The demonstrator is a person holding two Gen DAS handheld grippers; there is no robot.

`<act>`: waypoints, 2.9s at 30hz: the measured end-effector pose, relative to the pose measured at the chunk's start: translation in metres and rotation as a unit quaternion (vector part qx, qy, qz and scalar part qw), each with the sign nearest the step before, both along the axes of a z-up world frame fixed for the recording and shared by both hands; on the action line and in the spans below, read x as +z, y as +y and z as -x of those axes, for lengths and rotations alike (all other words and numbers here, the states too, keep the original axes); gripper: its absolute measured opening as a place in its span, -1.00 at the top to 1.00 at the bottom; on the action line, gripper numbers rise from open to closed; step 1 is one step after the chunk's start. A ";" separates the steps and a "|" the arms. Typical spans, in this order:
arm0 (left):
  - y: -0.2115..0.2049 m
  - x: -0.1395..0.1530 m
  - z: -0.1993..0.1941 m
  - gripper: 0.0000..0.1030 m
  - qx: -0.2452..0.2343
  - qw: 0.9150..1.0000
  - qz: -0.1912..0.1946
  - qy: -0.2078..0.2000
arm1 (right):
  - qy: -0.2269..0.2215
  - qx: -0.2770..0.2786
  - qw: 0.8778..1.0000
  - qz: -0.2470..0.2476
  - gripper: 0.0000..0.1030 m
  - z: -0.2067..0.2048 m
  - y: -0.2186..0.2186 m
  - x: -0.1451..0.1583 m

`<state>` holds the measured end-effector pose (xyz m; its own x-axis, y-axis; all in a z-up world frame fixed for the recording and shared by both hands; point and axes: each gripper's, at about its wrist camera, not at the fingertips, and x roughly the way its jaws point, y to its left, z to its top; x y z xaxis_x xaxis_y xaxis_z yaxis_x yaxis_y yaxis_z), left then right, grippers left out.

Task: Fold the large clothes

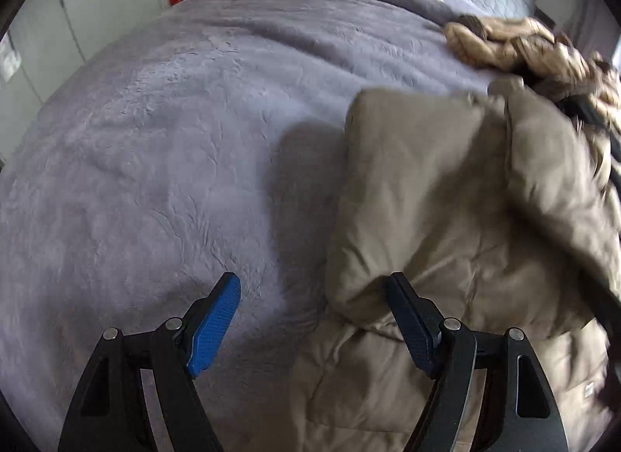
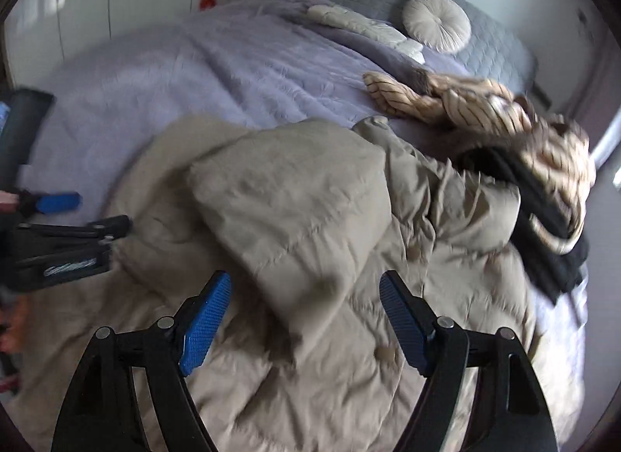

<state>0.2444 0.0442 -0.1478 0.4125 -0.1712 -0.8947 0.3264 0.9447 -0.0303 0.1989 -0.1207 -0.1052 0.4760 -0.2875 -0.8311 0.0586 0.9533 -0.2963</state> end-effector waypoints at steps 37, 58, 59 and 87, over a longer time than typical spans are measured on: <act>-0.039 0.026 -0.107 0.61 -0.067 0.975 0.200 0.070 | -0.098 -0.340 0.831 -0.429 0.83 0.057 -0.181 -0.055; -0.058 0.053 -0.073 0.60 -0.109 0.991 0.075 -0.007 | -0.048 -0.364 0.843 -0.393 0.56 0.083 -0.222 -0.029; -0.061 0.047 -0.072 0.60 -0.103 0.992 0.072 -0.003 | -0.048 -0.363 0.847 -0.384 0.83 0.077 -0.223 -0.033; -0.081 0.059 0.038 0.14 -0.127 0.991 -0.003 0.041 | -0.038 -0.384 0.861 -0.332 0.07 0.185 -0.193 -0.005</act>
<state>0.2067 -0.0365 -0.0892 0.2829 -0.2554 -0.9245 0.5502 0.8328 -0.0617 0.0137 -0.3134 -0.1099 0.4174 -0.0146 -0.9086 0.7423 0.5822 0.3317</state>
